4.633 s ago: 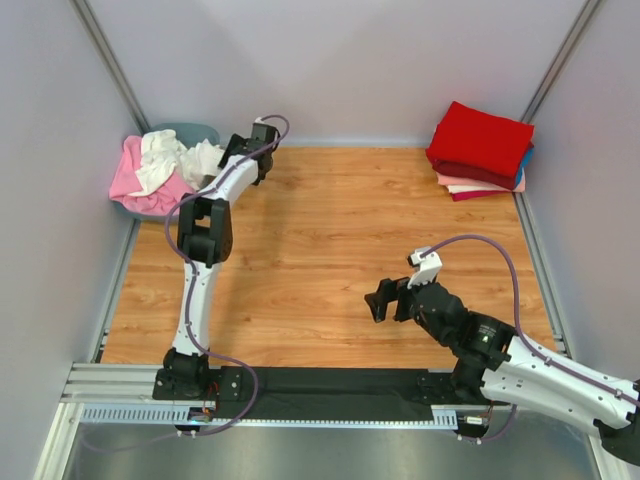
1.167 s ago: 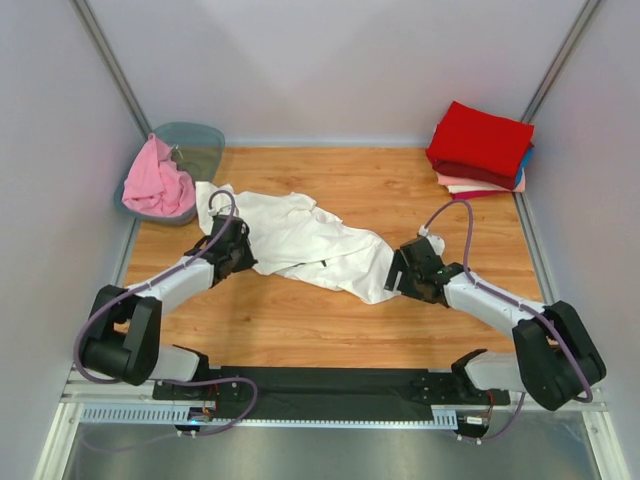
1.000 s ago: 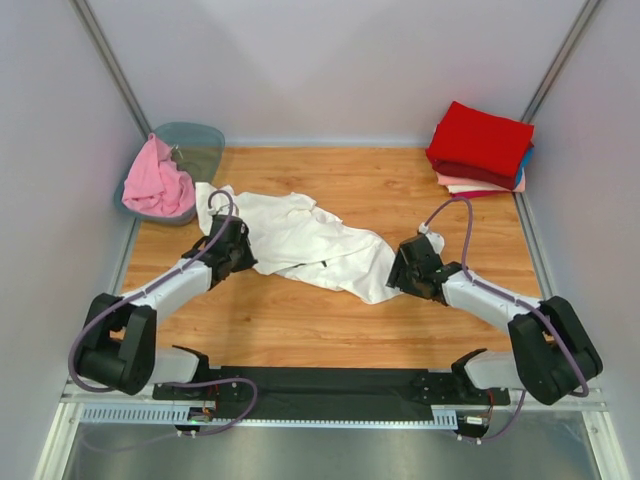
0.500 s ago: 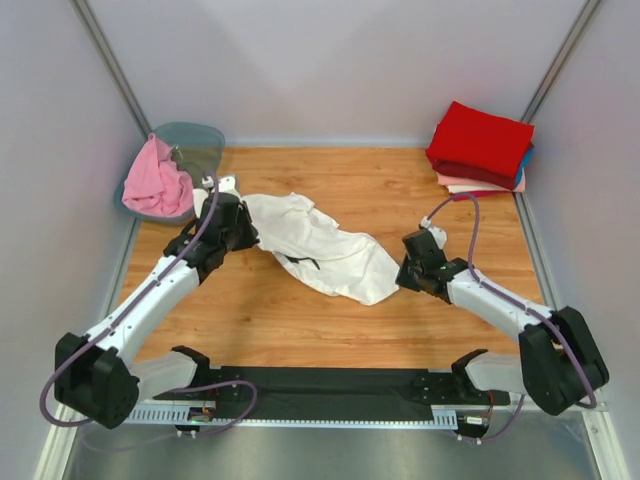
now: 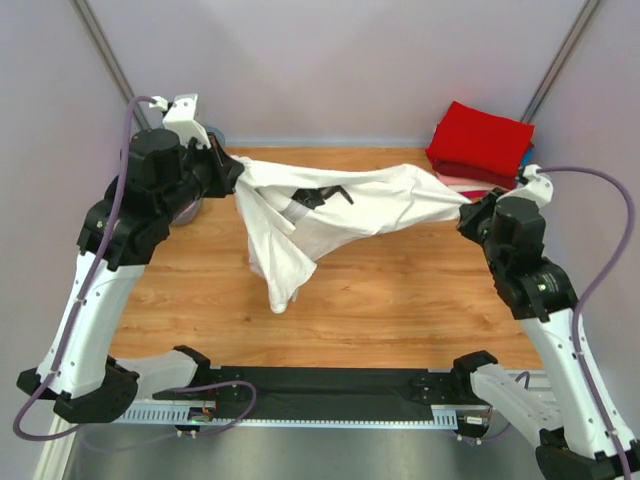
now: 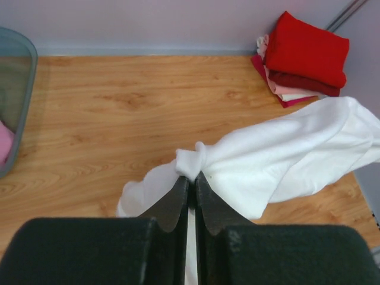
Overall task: Fold and stack the t-shirts
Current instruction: Flatten the tshirt out
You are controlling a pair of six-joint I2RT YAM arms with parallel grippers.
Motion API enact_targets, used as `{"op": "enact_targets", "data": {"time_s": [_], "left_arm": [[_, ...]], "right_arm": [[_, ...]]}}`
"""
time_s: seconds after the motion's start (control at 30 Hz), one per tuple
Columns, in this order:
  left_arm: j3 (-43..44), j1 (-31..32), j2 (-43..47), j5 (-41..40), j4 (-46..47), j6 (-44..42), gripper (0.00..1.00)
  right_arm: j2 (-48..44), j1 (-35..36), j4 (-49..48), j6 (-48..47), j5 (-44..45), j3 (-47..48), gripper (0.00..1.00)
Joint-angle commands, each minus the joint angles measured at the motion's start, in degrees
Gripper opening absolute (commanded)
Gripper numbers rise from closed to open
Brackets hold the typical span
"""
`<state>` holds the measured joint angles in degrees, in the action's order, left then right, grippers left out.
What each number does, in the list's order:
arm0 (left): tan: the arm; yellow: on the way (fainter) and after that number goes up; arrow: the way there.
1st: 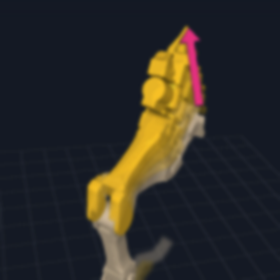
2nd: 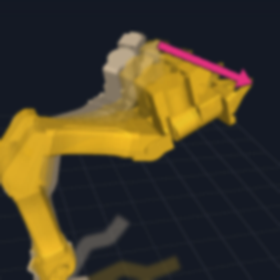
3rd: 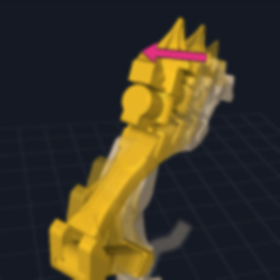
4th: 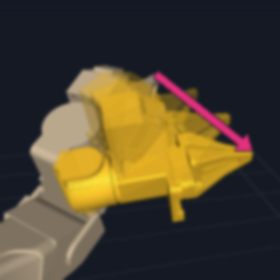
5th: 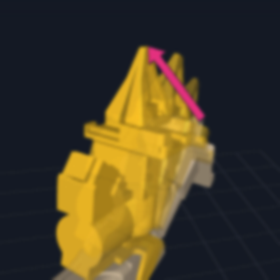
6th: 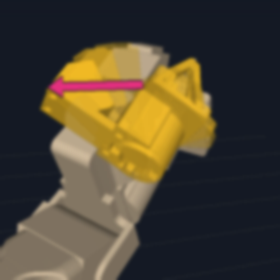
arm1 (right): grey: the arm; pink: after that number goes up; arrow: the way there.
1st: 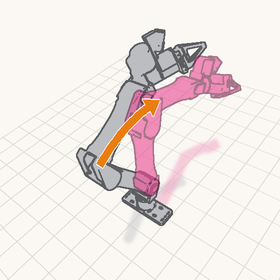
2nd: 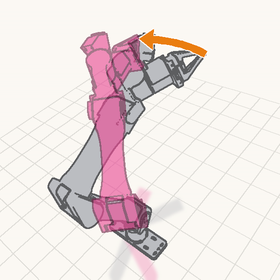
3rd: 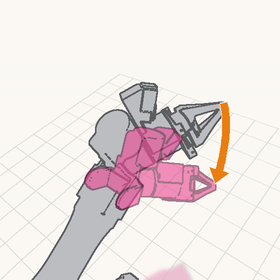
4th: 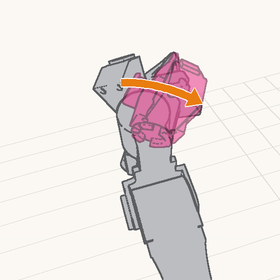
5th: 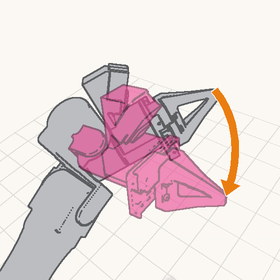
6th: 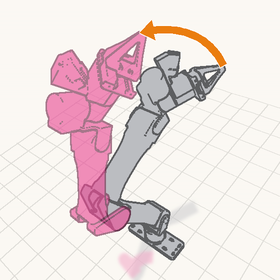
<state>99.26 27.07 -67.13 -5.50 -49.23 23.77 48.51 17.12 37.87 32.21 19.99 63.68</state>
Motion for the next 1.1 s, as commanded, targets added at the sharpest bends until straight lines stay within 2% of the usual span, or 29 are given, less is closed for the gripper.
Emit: {"op": "enact_targets", "data": {"time_s": [0.0, 0.1, 0.17, 0.23, 0.27, 0.3, 0.33, 0.37, 0.4, 0.43, 0.47, 0.5, 0.53, 0.57, 0.6, 0.63, 0.7, 0.73, 0.83, 0.97, 1.07], "left_arm": [[7.59, 0.00, -2.99, 2.24, -5.95, -5.21, 0.09], [14.89, 0.00, -11.15, 6.97, -9.03, -6.63, 0.16], [16.49, -0.35, -18.88, 13.80, -8.25, -8.82, 0.22], [18.84, -2.19, -25.56, 16.99, -7.11, -8.74, 0.23], [20.69, -2.98, -33.68, 19.19, -7.19, -8.74, 0.23], [23.14, -3.68, -38.11, 18.86, -8.93, -8.91, 0.24], [30.56, -4.65, -43.03, 18.33, -10.78, -8.92, 0.24], [35.77, -4.92, -52.83, 17.81, -13.67, -9.00, 0.25], [41.48, -4.83, -57.36, 17.80, -21.18, -9.35, 0.25], [49.89, -3.70, -62.45, 18.06, -24.47, -9.62, 0.27], [50.32, -2.56, -62.50, 15.89, -26.16, -10.58, 0.39], [43.19, -1.07, -60.85, 13.00, -24.61, -11.19, 0.46], [36.86, 0.95, -54.22, 9.84, -21.81, -11.98, 0.54], [30.01, 4.19, -50.07, 3.71, -14.21, -12.34, 0.67], [23.50, 5.52, -46.02, 1.56, -11.09, -11.82, 0.73], [12.56, 6.32, -38.50, 0.06, -8.36, -11.12, 0.77], [-0.65, 7.82, -31.86, -0.83, -3.78, -8.13, 0.78], [-4.74, 8.26, -25.74, -1.70, -2.63, -7.52, 0.78], [-17.03, 9.93, -16.75, -3.38, -0.43, -4.53, 0.75], [-29.98, 13.88, -10.48, -0.40, 2.63, -1.01, 0.75], [-38.69, 21.25, -7.49, 2.68, 9.82, 1.97, 0.76]], "right_arm": [[-3.07, -0.43, 7.30, -2.85, 2.95, 4.25, 0.00], [-4.56, -0.51, 10.38, -2.41, 4.26, 4.44, 0.01], [-5.18, -0.60, 11.96, -1.45, 5.49, 2.33, 0.01], [-5.79, -0.86, 12.58, 0.30, 6.46, -1.69, 0.00], [-6.32, -1.21, 12.50, 0.84, 6.29, -3.37, 0.00], [-6.41, -2.00, 12.32, 1.45, 6.12, -4.69, 0.00], [-6.50, -2.53, 11.97, 2.06, 4.81, -5.75, 0.00], [-6.59, -3.06, 11.53, 2.33, 4.01, -7.94, 0.01], [-6.59, -4.11, 11.27, 2.42, 2.35, -8.74, 0.00], [-6.50, -4.47, 11.09, 2.42, 2.08, -9.36, 0.00], [-6.41, -4.56, 10.91, 2.25, 1.72, -10.41, 0.00], [-6.41, -4.64, 10.65, 2.07, 1.29, -11.11, 0.00], [-6.32, -4.73, 10.21, 2.07, 1.19, -11.56, 0.00], [-6.15, -4.73, 9.95, 2.16, 1.19, -12.00, 0.00], [-5.89, -4.82, 9.51, 2.16, 0.85, -12.87, 0.00], [-5.19, -4.82, 8.37, 2.07, 0.15, -13.23, 0.00], [-4.31, -4.82, 7.40, 2.16, -0.65, -13.93, 0.00], [-3.17, -4.82, 6.35, 2.07, -1.00, -14.11, 0.00], [-1.67, -4.91, 4.33, 1.90, -1.62, -14.90, 0.00], [0.62, -4.91, 2.48, 1.98, -2.23, -16.04, 0.01], [1.41, -4.91, 1.77, 2.07, -3.02, -16.57, 0.00]]}}
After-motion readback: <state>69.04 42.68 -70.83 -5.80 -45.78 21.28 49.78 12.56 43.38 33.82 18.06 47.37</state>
